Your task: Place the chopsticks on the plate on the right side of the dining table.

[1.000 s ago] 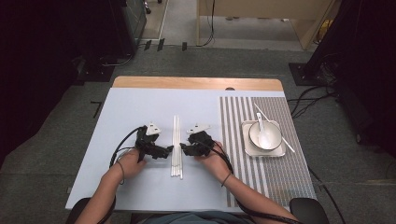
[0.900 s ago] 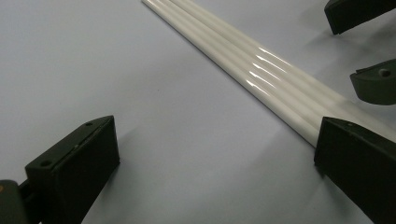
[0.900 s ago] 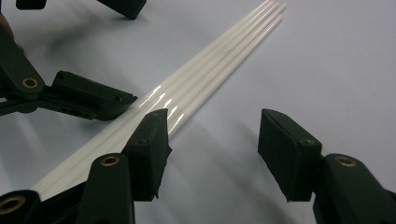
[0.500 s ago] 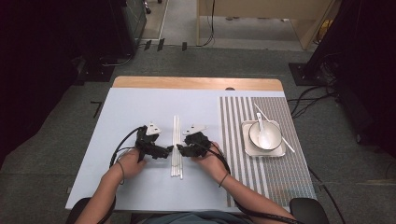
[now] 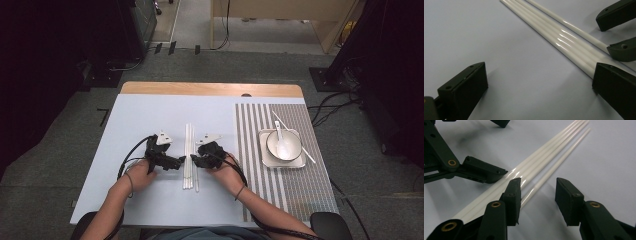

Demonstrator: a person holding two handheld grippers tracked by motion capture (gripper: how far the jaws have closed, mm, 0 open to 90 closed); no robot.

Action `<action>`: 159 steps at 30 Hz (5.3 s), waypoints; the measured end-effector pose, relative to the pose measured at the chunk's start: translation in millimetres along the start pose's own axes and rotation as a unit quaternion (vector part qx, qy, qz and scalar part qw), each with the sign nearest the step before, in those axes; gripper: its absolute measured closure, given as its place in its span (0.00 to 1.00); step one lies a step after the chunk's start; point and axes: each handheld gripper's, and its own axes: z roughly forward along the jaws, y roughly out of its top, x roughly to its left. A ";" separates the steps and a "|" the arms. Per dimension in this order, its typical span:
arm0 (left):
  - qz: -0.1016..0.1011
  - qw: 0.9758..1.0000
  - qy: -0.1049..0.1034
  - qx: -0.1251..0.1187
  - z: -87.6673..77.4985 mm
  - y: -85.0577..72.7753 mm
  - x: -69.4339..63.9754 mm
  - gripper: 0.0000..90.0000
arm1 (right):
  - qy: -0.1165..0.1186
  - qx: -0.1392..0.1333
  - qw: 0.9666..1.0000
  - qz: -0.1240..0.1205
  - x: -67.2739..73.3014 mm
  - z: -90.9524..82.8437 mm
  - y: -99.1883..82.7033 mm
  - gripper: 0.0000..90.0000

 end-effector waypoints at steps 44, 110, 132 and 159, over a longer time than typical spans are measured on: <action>-0.001 1.000 0.000 -0.001 0.1 0.0 -0.2 0.00 | -0.017 0.025 0.999 0.025 -26.5 -11.1 -0.5 0.90; -0.001 1.000 0.000 0.000 0.1 0.2 -0.1 0.00 | -0.045 0.002 0.998 0.038 -31.4 -38.9 -33.1 0.92; -0.001 1.000 0.000 0.000 0.1 0.2 -0.1 0.00 | -0.024 0.007 0.998 0.062 -39.1 -39.5 -31.2 0.95; -0.001 1.000 0.000 0.000 0.1 0.2 0.0 0.00 | -0.014 -0.020 0.996 0.091 -62.5 -60.0 -16.6 0.95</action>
